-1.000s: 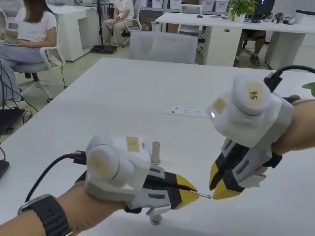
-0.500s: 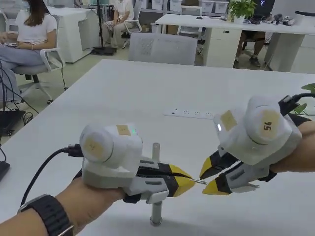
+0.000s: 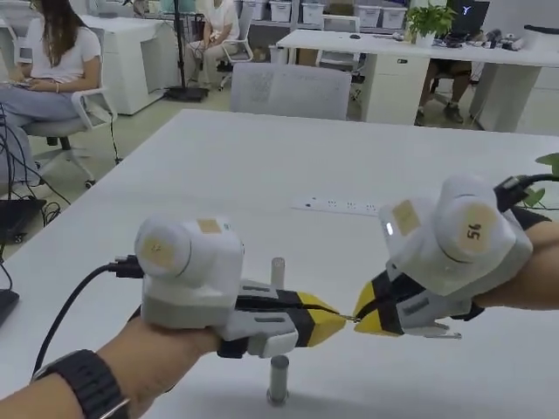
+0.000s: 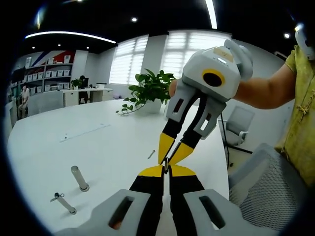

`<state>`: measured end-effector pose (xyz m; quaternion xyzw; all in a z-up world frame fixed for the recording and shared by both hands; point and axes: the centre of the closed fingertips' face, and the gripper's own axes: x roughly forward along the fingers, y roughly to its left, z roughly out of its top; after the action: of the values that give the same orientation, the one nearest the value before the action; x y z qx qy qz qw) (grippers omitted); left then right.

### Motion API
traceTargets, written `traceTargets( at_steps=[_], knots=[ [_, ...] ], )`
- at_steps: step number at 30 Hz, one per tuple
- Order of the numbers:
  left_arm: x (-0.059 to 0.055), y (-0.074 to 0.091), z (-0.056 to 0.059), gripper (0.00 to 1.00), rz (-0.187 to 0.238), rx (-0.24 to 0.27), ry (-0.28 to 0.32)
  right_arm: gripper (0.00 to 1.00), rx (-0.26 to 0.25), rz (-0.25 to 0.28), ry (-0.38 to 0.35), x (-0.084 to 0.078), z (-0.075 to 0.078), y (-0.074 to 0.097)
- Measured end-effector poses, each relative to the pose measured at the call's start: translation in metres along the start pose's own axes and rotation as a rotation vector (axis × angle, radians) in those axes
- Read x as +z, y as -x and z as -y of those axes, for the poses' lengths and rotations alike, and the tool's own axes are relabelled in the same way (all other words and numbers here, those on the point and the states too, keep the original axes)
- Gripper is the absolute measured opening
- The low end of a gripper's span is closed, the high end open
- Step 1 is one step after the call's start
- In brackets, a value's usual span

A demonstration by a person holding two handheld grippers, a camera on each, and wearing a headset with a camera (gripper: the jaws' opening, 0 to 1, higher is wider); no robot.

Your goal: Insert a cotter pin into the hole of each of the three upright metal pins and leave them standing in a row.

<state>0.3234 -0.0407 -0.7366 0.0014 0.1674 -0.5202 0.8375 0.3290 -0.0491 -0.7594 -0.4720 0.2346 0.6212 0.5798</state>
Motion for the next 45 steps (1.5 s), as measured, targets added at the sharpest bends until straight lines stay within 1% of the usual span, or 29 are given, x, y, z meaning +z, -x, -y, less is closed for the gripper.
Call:
traceTargets(
  at_steps=[1, 2, 3, 4, 5, 6, 7, 8, 9, 11, 13, 16, 17, 19, 20, 22, 24, 29, 34, 40, 44, 45],
  knots=[
    [-0.001, 0.0, 0.0, 0.01, -0.004, 0.002, -0.016, 0.05, 0.005, -0.001, 0.001, 0.0, 0.0, 0.0],
    [-0.002, 0.0, 0.003, 0.01, -0.006, -0.008, -0.036, 0.04, 0.019, -0.007, -0.006, 0.0, -0.002, 0.001],
    [-0.003, -0.001, 0.003, 0.0, -0.012, -0.004, -0.053, 0.04, 0.023, -0.011, -0.007, -0.001, -0.002, 0.001],
    [-0.005, -0.001, 0.002, 0.01, -0.026, 0.005, -0.097, 0.04, 0.036, -0.019, -0.008, -0.001, -0.004, 0.001],
    [-0.005, -0.002, 0.005, 0.01, -0.021, -0.006, -0.093, 0.04, 0.04, -0.023, -0.006, -0.001, -0.004, 0.001],
    [-0.005, -0.002, 0.006, 0.01, -0.022, -0.007, -0.107, 0.03, 0.052, -0.03, -0.008, -0.002, -0.006, 0.001],
    [-0.006, -0.003, 0.007, 0.01, -0.029, -0.01, -0.132, 0.03, 0.067, -0.041, -0.013, -0.003, -0.008, 0.001],
    [-0.008, -0.003, 0.007, 0.01, -0.04, -0.009, -0.159, 0.03, 0.07, -0.048, -0.01, -0.003, -0.009, 0.001],
    [-0.009, -0.004, 0.007, 0.01, -0.045, -0.006, -0.19, 0.03, 0.089, -0.059, -0.011, -0.004, -0.011, 0.002],
    [-0.008, -0.005, 0.012, 0.01, -0.041, -0.021, -0.212, 0.03, 0.106, -0.073, -0.021, -0.005, -0.013, 0.001],
    [-0.011, -0.005, 0.013, 0.01, -0.057, -0.021, -0.239, 0.03, 0.122, -0.083, -0.021, -0.006, -0.016, 0.001],
    [-0.011, -0.006, 0.016, 0.01, -0.059, -0.032, -0.256, 0.03, 0.143, -0.098, -0.035, -0.006, -0.019, 0.001],
    [-0.012, -0.006, 0.016, 0.01, -0.064, -0.032, -0.265, 0.03, 0.162, -0.106, -0.05, -0.007, -0.021, 0.002],
    [-0.012, -0.006, 0.017, 0.01, -0.068, -0.035, -0.277, 0.03, 0.159, -0.11, -0.045, -0.007, -0.021, 0.002],
    [-0.013, -0.007, 0.018, 0.01, -0.071, -0.038, -0.282, 0.03, 0.177, -0.121, -0.06, -0.008, -0.024, 0.003],
    [-0.013, -0.007, 0.018, 0.0, -0.074, -0.037, -0.289, 0.03, 0.17, -0.122, -0.05, -0.009, -0.023, 0.003],
    [-0.015, -0.008, 0.018, 0.0, -0.082, -0.043, -0.275, 0.03, 0.172, -0.119, -0.055, -0.009, -0.024, 0.005],
    [-0.017, -0.008, 0.018, 0.0, -0.091, -0.047, -0.272, 0.03, 0.17, -0.111, -0.066, -0.007, -0.025, 0.009],
    [-0.018, -0.009, 0.019, 0.0, -0.102, -0.049, -0.273, 0.02, 0.171, -0.12, -0.072, -0.009, -0.026, 0.008],
    [-0.017, -0.009, 0.017, 0.0, -0.096, -0.047, -0.273, 0.02, 0.177, -0.12, -0.089, -0.009, -0.026, 0.009],
    [-0.018, -0.009, 0.016, 0.0, -0.1, -0.044, -0.286, 0.02, 0.18, -0.125, -0.093, -0.01, -0.026, 0.007],
    [-0.017, -0.009, 0.016, 0.0, -0.095, -0.046, -0.286, 0.02, 0.18, -0.128, -0.096, -0.011, -0.026, 0.007]
  ],
)
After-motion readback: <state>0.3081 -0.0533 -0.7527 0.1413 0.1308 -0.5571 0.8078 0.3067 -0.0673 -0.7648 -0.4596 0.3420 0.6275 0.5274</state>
